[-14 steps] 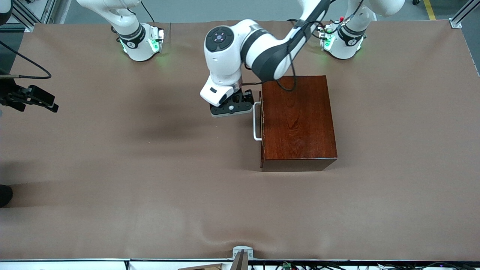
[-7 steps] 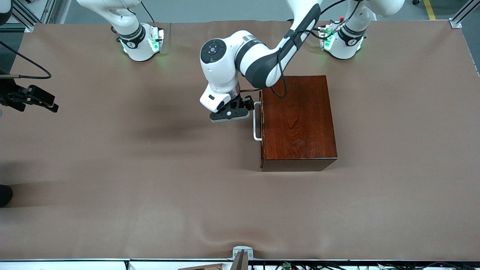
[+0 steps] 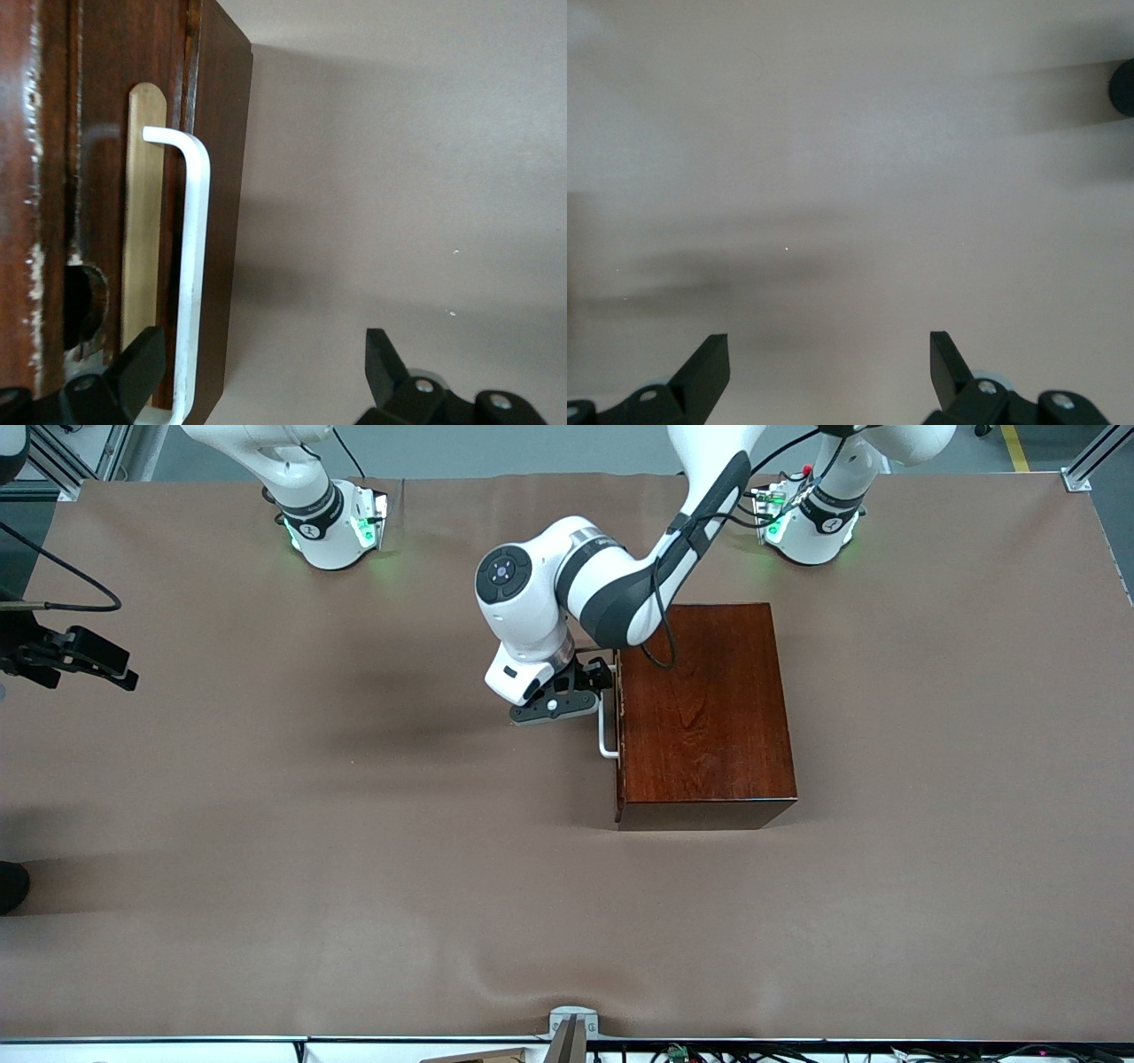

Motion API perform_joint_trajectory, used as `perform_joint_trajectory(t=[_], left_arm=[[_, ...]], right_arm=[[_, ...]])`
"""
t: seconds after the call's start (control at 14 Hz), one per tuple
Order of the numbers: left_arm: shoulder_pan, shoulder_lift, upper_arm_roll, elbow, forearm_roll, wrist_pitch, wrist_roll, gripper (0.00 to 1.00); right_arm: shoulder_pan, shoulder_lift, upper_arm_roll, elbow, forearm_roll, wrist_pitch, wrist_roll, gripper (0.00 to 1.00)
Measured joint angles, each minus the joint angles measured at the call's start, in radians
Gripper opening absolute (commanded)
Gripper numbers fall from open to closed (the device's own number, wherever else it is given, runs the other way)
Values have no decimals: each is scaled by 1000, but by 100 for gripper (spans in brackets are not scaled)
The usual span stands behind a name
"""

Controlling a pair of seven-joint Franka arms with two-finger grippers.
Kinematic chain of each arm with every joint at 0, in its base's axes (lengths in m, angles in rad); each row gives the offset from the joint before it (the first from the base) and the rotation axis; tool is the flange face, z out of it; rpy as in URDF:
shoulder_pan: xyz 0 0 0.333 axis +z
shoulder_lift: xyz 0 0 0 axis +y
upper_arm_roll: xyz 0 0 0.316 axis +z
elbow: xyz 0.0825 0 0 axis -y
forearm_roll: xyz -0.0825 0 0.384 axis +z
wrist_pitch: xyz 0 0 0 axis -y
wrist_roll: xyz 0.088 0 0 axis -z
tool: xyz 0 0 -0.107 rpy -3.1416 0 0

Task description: Open drawer, take yellow block, close drawer

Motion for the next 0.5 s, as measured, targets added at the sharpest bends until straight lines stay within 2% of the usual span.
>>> perform_joint_trajectory(t=[0.5], left_arm=[[0, 33, 9, 0, 1, -18, 0, 100]], right_arm=[[0, 0, 0, 0, 0, 0, 0, 100]])
